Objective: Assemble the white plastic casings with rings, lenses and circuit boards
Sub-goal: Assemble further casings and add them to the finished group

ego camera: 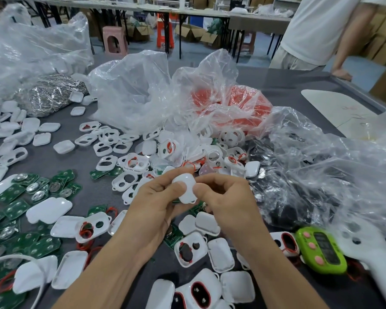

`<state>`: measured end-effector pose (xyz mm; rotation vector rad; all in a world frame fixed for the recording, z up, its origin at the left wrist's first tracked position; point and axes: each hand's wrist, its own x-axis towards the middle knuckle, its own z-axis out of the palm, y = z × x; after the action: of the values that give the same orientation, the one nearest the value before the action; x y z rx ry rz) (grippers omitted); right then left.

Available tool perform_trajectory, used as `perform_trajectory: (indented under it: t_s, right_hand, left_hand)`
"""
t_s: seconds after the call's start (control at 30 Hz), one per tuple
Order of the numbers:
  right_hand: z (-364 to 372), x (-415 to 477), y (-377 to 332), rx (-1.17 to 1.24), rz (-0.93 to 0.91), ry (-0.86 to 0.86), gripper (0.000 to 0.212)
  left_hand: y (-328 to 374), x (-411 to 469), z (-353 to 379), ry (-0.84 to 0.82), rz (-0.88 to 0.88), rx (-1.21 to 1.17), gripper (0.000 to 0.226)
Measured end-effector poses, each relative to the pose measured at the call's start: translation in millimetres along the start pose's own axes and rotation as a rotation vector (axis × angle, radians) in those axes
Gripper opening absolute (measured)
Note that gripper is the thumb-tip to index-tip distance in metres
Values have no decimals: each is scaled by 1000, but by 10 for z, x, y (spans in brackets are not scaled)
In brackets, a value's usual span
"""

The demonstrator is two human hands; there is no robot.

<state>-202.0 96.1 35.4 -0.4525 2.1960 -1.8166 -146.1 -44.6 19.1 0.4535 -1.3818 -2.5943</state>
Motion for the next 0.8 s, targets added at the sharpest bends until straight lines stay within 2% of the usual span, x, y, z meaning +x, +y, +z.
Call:
perform_trajectory:
  t_s: [0.1, 0.3, 0.4, 0.53, 0.8]
  right_hand:
    - [-8, 2, 14, 30, 44, -17, 11]
    - [51, -64, 26, -13, -1, 103, 3]
    - [82, -73, 42, -24, -50, 140, 12]
    - [82, -28, 52, 63, -3, 116, 17]
    - [61, -39, 42, 146, 15, 50, 19]
  left_hand:
    - [-4, -8, 17, -42, -18, -26, 35]
    - [-29, -31, 57, -18, 43, 90, 30]
    - [-5, -31, 35, -31, 32, 57, 32]
    - [54, -15, -8, -113, 3, 5, 28]
    - [12, 21, -43, -63, 46, 126, 31]
